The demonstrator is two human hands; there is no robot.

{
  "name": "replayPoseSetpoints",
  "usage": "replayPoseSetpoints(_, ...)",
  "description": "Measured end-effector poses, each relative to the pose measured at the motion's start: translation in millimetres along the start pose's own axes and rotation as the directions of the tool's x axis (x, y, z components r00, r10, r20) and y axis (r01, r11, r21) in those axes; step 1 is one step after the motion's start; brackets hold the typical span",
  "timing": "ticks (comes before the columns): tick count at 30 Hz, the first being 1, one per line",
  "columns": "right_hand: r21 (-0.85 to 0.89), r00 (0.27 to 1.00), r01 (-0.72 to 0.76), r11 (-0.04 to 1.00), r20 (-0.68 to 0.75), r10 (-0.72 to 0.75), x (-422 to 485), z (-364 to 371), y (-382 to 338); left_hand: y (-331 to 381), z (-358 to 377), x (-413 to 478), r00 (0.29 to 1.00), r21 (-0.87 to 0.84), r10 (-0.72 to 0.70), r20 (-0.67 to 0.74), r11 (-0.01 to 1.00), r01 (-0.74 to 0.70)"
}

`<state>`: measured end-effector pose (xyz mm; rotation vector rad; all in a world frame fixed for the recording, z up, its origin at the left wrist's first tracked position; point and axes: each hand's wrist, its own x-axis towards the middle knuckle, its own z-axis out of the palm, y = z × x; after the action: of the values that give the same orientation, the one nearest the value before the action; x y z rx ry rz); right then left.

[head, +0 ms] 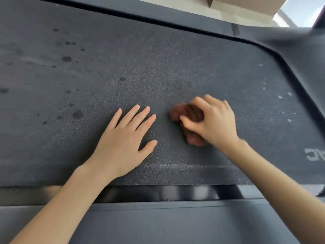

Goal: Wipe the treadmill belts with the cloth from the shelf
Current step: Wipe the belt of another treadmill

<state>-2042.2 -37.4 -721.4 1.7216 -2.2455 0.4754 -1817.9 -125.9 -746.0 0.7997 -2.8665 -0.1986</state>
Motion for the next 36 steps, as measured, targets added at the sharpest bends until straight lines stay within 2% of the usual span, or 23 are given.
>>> replayPoseSetpoints(5,-0.020,1.000,-0.002,1.000,0.029,0.002,-108.0,-51.1,22.8,20.8,0.3,9.8,1.000,0.031,0.006,0.019,0.999,-0.007)
replayPoseSetpoints(9,-0.042,1.000,-0.005,0.999,0.029,0.007,-121.0,-57.1,45.2,66.2,8.5,41.1,0.997,0.048,0.083,0.008,0.995,-0.083)
replayPoseSetpoints(12,-0.059,1.000,-0.020,0.998,-0.017,0.019,-88.9,-39.3,59.8,93.2,20.0,67.2,0.999,0.010,0.042,0.006,0.999,-0.042)
replayPoseSetpoints(15,-0.080,0.991,-0.117,0.990,-0.075,0.111,-37.2,-12.9,80.5,103.6,31.2,75.5,1.000,-0.009,-0.016,0.001,1.000,0.016)
replayPoseSetpoints(19,-0.134,0.969,-0.226,0.965,-0.132,0.209,41.1,19.9,113.3,99.9,32.4,74.7,1.000,-0.016,-0.002,-0.017,1.000,0.002)
replayPoseSetpoints(25,-0.183,0.951,-0.309,0.933,-0.082,0.298,102.9,39.7,139.2,100.1,29.5,74.2,1.000,-0.012,-0.002,-0.009,1.000,0.002)
replayPoseSetpoints(31,-0.172,0.951,-0.310,0.935,-0.074,0.301,69.3,23.0,120.2,100.8,29.3,74.7,1.000,-0.004,0.001,-0.018,1.000,-0.001)
replayPoseSetpoints(36,-0.106,0.978,-0.190,0.976,-0.103,0.179,-35.5,-17.4,90.6,100.2,31.3,74.4,0.999,0.007,0.016,-0.035,1.000,-0.016)
